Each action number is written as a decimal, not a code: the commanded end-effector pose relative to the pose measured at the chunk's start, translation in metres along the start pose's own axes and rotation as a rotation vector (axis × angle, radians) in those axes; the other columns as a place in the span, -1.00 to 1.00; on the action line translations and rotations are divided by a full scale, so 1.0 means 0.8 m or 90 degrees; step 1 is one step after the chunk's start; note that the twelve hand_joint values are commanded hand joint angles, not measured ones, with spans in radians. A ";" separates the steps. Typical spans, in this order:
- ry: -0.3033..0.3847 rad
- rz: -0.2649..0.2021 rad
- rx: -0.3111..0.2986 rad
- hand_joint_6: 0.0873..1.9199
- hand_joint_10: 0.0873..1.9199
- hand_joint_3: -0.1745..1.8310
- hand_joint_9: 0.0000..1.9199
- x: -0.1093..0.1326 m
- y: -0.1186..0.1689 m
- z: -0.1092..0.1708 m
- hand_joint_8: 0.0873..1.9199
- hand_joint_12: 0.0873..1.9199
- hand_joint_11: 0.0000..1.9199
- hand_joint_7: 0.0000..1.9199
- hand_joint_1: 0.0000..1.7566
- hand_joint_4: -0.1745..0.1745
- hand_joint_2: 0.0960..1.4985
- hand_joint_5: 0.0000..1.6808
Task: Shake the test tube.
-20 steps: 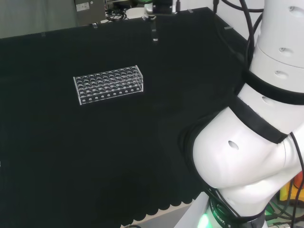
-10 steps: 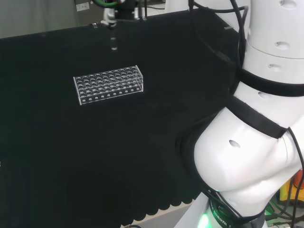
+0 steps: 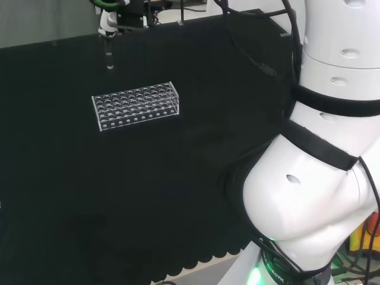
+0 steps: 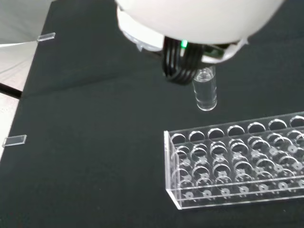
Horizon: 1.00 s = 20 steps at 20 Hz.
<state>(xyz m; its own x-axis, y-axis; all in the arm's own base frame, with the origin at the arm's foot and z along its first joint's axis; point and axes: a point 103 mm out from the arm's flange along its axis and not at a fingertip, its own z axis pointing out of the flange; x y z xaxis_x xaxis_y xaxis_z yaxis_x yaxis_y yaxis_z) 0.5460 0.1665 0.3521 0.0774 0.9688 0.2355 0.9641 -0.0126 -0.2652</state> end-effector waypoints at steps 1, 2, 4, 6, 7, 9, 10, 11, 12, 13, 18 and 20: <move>-0.029 0.077 -0.011 -0.39 -0.40 -0.04 0.38 -0.070 -0.001 -0.004 -0.35 -0.15 0.29 0.41 0.64 -1.00 -0.36 0.54; -0.036 0.095 -0.016 -0.39 -0.40 -0.04 0.38 -0.085 -0.001 -0.005 -0.35 -0.15 0.29 0.41 0.64 -1.00 -0.36 0.54; -0.051 0.124 -0.027 -0.39 -0.40 -0.04 0.38 -0.116 -0.002 -0.012 -0.35 -0.15 0.28 0.41 0.64 -1.00 -0.36 0.54; -0.062 0.148 -0.039 -0.39 -0.40 -0.04 0.38 -0.146 -0.005 -0.021 -0.35 -0.15 0.28 0.41 0.64 -1.00 -0.36 0.54; -0.067 0.158 -0.044 -0.39 -0.40 -0.04 0.38 -0.161 -0.006 -0.027 -0.34 -0.15 0.28 0.41 0.64 -1.00 -0.36 0.54; -0.075 0.176 -0.056 -0.39 -0.40 -0.04 0.38 -0.189 -0.009 -0.038 -0.34 -0.15 0.28 0.41 0.64 -1.00 -0.36 0.54; -0.079 0.184 -0.062 -0.39 -0.40 -0.04 0.38 -0.201 -0.010 -0.044 -0.34 -0.15 0.28 0.41 0.64 -1.00 -0.36 0.54; -0.083 0.192 -0.068 -0.39 -0.40 -0.04 0.38 -0.214 -0.012 -0.050 -0.34 -0.15 0.28 0.41 0.64 -1.00 -0.36 0.54; -0.091 0.199 -0.072 -0.39 -0.40 -0.04 0.38 -0.224 -0.013 -0.056 -0.34 -0.15 0.28 0.41 0.64 -1.00 -0.36 0.54; -0.098 0.208 -0.078 -0.39 -0.40 -0.04 0.38 -0.235 -0.015 -0.061 -0.34 -0.15 0.28 0.41 0.64 -1.00 -0.36 0.54; -0.107 0.225 -0.082 -0.39 -0.40 -0.03 0.38 -0.255 -0.018 -0.068 -0.34 -0.15 0.28 0.41 0.64 -1.00 -0.36 0.54; -0.104 0.216 -0.077 -0.39 -0.40 -0.03 0.38 -0.245 -0.015 -0.063 -0.34 -0.15 0.28 0.41 0.64 -1.00 -0.36 0.54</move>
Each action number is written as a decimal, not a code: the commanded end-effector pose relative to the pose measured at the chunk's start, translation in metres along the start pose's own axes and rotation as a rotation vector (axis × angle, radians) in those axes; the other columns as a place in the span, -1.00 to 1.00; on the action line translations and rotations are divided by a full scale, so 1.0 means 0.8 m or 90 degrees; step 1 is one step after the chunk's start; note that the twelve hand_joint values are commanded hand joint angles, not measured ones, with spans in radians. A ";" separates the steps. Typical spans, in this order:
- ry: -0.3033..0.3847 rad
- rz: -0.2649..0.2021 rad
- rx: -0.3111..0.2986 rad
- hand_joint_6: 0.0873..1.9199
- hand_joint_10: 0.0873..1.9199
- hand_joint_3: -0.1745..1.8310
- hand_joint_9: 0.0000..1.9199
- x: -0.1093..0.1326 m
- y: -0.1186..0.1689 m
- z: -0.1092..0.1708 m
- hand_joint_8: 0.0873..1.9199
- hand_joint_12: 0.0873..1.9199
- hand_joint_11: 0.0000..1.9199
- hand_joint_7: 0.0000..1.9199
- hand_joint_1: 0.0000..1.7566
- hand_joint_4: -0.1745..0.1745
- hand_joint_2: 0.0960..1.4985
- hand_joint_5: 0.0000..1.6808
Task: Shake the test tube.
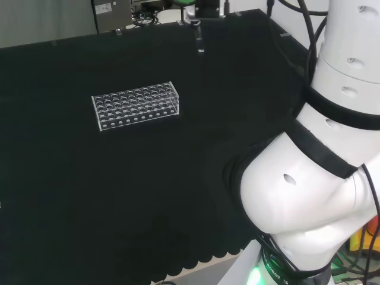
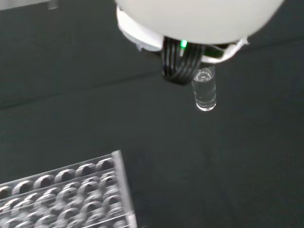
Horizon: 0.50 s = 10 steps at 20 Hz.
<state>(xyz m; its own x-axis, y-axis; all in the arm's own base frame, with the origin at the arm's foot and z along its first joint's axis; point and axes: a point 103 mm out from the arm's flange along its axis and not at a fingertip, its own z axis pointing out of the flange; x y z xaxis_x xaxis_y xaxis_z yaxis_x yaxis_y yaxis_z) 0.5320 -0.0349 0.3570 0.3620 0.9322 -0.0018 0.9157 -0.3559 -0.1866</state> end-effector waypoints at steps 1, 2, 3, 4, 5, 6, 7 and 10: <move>0.003 -0.004 0.003 -0.39 -0.40 -0.03 0.38 0.006 0.000 0.002 -0.34 -0.15 0.28 0.41 0.64 -1.00 -0.36 0.54; 0.004 -0.010 0.006 -0.39 -0.40 -0.03 0.38 0.014 -0.002 0.004 -0.34 -0.15 0.28 0.41 0.64 -1.00 -0.36 0.54; 0.006 -0.016 0.008 -0.39 -0.40 -0.03 0.38 0.024 -0.003 0.005 -0.34 -0.15 0.28 0.41 0.64 -1.00 -0.36 0.54; 0.009 -0.024 0.011 -0.39 -0.40 -0.03 0.38 0.036 -0.005 0.007 -0.34 -0.15 0.28 0.41 0.64 -1.00 -0.36 0.54; 0.011 -0.033 0.015 -0.39 -0.40 -0.03 0.38 0.049 -0.007 0.008 -0.34 -0.15 0.28 0.41 0.64 -1.00 -0.36 0.53; 0.015 -0.044 0.018 -0.39 -0.40 -0.03 0.38 0.063 -0.009 0.009 -0.34 -0.15 0.28 0.41 0.64 -1.00 -0.36 0.53; 0.019 -0.054 0.021 -0.39 -0.40 -0.03 0.38 0.076 -0.011 0.010 -0.34 -0.15 0.28 0.41 0.64 -1.00 -0.36 0.53; 0.037 -0.087 0.034 -0.39 -0.40 -0.03 0.38 0.116 -0.018 0.011 -0.34 -0.15 0.28 0.41 0.64 -1.00 -0.36 0.53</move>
